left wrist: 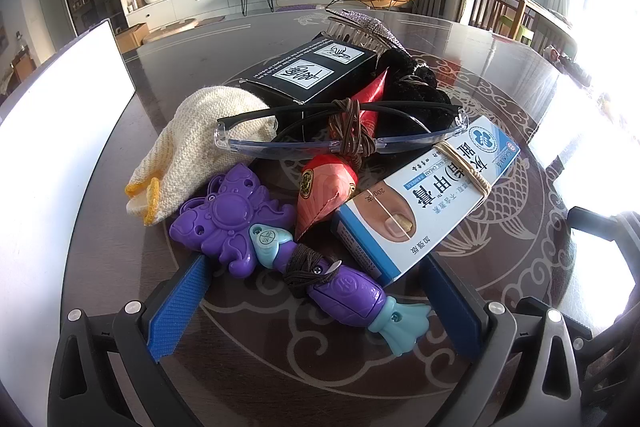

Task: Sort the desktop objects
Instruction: 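Return both tools to the pile and approach the purple toy with the left tool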

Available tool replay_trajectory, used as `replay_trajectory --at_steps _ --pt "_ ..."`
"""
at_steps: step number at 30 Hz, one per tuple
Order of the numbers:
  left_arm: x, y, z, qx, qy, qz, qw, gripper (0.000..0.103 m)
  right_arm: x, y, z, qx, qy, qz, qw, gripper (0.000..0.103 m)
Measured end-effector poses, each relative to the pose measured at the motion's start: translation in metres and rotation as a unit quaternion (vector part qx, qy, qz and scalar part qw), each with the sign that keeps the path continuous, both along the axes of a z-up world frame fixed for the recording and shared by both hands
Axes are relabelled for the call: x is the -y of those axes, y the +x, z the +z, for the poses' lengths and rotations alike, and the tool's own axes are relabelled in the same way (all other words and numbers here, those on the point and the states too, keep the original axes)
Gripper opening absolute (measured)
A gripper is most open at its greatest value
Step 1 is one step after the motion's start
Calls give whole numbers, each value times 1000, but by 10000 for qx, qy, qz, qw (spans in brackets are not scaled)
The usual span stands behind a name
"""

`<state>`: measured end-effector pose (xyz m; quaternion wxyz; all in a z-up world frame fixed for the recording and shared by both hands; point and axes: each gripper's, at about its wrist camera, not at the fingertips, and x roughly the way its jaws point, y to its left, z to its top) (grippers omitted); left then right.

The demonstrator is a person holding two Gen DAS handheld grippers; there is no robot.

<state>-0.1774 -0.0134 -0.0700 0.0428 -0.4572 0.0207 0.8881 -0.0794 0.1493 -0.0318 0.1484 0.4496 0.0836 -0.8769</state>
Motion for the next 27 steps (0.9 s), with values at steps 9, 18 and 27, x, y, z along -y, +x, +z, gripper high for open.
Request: replay_trajectory --at_steps 9,18,27 --pt "0 0 0 0 1 0 10000 103 0 0 0 0 1 0 10000 103" --pt "0 -2 0 1 0 0 10000 103 0 0 0 0 1 -1 10000 103" --pt "0 1 0 1 -1 -3 10000 103 0 0 0 0 1 0 10000 103"
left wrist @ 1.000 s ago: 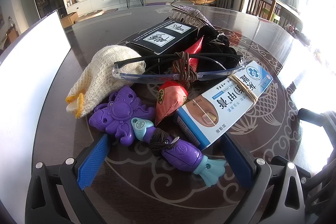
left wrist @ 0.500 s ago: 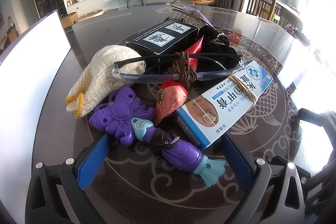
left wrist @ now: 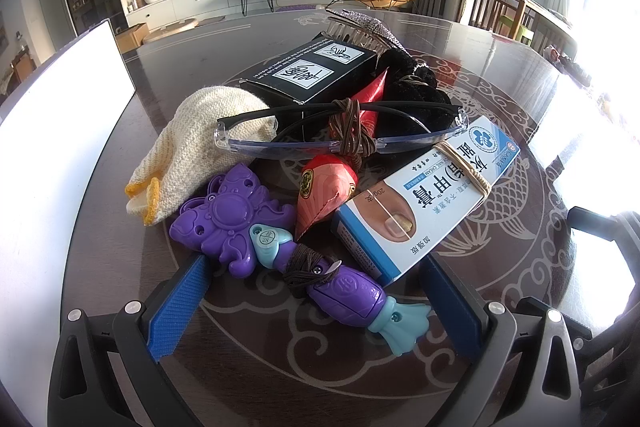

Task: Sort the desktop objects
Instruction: 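Return both tools to the pile and approach the purple toy with the left tool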

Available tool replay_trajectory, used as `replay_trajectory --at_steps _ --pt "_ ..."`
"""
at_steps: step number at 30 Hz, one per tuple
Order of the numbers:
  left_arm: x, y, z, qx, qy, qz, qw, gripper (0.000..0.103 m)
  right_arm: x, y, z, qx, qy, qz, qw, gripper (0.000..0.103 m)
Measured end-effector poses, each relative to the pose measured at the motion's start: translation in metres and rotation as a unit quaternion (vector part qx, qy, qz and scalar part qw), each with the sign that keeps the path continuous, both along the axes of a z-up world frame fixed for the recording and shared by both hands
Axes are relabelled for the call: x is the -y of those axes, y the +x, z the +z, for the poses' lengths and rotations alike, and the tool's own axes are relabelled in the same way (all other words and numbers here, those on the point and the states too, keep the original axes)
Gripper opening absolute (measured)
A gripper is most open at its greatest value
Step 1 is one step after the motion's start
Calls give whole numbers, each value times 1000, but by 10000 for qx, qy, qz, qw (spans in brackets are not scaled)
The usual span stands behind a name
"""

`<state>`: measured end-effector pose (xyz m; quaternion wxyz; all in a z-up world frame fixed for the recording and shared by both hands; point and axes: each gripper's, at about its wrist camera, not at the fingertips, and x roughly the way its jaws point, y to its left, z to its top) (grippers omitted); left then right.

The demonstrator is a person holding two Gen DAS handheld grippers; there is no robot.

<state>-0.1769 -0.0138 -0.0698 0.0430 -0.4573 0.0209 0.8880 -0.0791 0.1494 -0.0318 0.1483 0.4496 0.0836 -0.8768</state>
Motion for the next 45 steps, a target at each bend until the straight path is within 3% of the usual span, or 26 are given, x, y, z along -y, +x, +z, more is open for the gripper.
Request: replay_trajectory --at_steps 18,21,25,29,32,35,37,40,45 --pt "0 0 0 15 -6 1 10000 103 1 -3 -1 -1 3 -173 9999 103" --pt "3 12 1 214 -29 -191 9996 103 1 -3 -1 4 -2 -174 9998 103" --pt "24 55 3 187 -13 -291 9994 103 1 -3 -1 4 0 -174 9998 103" --pt "49 74 4 243 135 -77 9996 103 2 -3 -1 5 -2 -175 9998 103" --pt "56 68 18 -60 684 205 9974 103 1 -3 -1 5 -2 -176 9998 103" --pt "50 39 36 -354 781 554 9948 103 1 -3 -1 4 -2 -176 9998 103" --pt "42 10 35 -200 748 652 9949 103 1 -3 -1 4 -2 -176 9998 103" --pt "26 -20 20 114 250 761 9967 103 2 -3 -1 5 -2 -176 9998 103" --pt "43 -10 15 159 501 931 9943 103 1 -3 -1 5 -2 -177 9998 103"
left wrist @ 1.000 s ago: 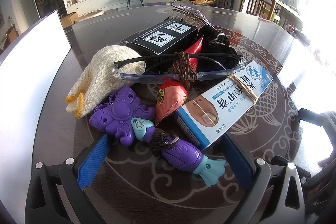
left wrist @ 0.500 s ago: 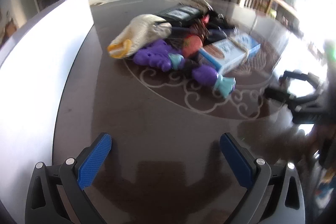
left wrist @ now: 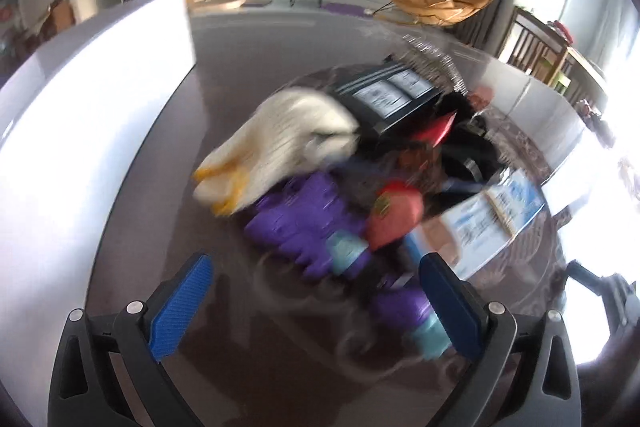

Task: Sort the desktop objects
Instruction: 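Return both tools to the pile and approach the purple toy with the left tool, then grasp the purple toy with the left tool while the right tool grasps the blue ointment box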

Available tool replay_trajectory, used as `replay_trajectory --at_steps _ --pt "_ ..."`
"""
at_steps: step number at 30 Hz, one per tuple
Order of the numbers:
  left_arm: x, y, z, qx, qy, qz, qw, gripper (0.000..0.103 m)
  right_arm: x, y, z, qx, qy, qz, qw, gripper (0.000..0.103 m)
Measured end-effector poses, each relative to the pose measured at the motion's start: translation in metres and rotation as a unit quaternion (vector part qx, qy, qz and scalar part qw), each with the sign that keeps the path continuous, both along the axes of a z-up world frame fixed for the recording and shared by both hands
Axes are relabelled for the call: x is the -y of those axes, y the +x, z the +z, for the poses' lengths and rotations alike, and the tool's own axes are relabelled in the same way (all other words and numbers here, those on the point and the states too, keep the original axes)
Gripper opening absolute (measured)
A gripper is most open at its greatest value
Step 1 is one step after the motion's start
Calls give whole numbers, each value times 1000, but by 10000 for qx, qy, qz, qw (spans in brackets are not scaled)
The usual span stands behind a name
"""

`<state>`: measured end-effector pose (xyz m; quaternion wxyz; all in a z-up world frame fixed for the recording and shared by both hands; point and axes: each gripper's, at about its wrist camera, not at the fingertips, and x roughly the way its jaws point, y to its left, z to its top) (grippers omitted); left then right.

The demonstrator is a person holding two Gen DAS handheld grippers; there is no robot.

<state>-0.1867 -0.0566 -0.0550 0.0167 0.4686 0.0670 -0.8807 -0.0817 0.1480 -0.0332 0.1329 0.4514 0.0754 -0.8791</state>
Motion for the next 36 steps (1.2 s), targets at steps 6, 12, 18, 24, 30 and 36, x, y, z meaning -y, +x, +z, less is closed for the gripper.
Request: replay_trajectory --at_steps 6,12,18,24,30,36 --pt "21 5 -5 186 205 -152 9995 103 0 0 0 0 -1 -1 10000 103" --pt "-12 -21 -9 582 -454 26 9973 103 0 0 0 1 -1 -1 10000 103" --pt "-13 -11 -3 286 -513 -46 9983 69 0 0 0 1 -2 -2 10000 103" --pt "19 33 -5 -81 -217 -132 9996 21 0 0 0 2 -3 -3 10000 103" --pt "32 75 -10 -190 -99 -371 9991 21 0 1 0 2 -9 -3 10000 103" --pt "28 99 -13 -382 -92 -428 9983 21 -15 -4 7 4 -541 149 9984 103"
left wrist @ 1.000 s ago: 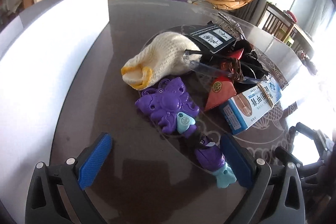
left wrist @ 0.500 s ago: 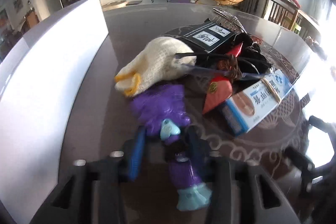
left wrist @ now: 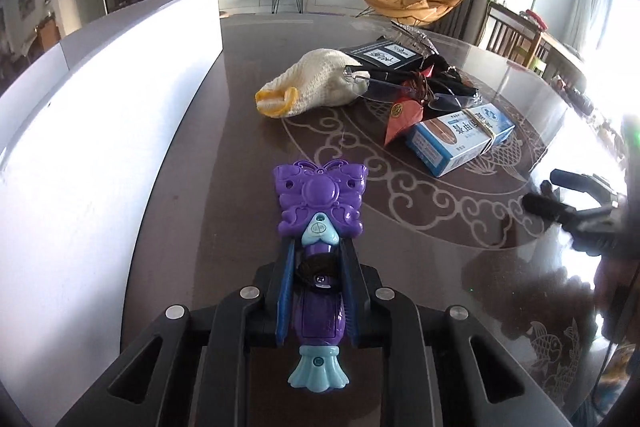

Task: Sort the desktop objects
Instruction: 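Grasp the purple toy with the left tool while the right tool grasps the blue ointment box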

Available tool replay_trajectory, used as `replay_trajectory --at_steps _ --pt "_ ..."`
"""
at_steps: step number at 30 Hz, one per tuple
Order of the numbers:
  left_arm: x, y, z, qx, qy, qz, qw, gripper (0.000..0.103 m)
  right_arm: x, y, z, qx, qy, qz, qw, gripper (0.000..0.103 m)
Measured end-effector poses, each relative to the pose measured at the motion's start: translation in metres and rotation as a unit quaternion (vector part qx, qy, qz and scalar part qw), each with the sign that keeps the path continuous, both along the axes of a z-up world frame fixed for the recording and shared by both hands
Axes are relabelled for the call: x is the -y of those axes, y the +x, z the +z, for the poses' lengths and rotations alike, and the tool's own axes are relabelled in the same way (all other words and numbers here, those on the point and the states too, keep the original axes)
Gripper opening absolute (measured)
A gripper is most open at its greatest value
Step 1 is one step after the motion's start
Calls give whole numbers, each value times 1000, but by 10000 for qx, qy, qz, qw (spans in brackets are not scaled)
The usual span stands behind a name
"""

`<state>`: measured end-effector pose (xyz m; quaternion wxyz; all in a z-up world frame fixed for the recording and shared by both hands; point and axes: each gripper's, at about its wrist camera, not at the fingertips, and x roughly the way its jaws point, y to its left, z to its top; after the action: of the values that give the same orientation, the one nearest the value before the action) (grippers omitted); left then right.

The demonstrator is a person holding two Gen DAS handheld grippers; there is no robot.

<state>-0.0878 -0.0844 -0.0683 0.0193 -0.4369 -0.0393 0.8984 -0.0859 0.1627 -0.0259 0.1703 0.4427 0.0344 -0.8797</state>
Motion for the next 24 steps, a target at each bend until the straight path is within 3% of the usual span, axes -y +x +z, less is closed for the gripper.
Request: replay_trajectory --at_steps 3,5,8,12,17,19,21,24 --pt "-2 -4 0 -69 20 18 10000 21 -29 -30 23 -173 -375 -518 9978 102" --pt "-3 -3 0 -81 26 24 10000 21 -47 -60 34 -47 -624 -933 9937 103" --pt "1 -5 1 -98 159 37 9998 21 -53 -114 32 477 -348 -1186 9912 102" --pt "1 -3 1 -104 145 27 9998 21 -34 -147 19 570 120 -895 9943 101" --pt "-3 -2 3 -100 -6 7 9999 21 -2 -134 1 692 338 382 9963 90" --pt "-2 -2 3 -103 30 7 9999 21 9 -109 1 751 353 1267 9885 89" --pt "-1 -1 3 -103 40 7 9999 21 17 -74 5 1056 229 2182 9699 89" --pt "-1 -1 4 -100 15 19 9999 21 18 -42 15 1191 30 2500 9609 88"
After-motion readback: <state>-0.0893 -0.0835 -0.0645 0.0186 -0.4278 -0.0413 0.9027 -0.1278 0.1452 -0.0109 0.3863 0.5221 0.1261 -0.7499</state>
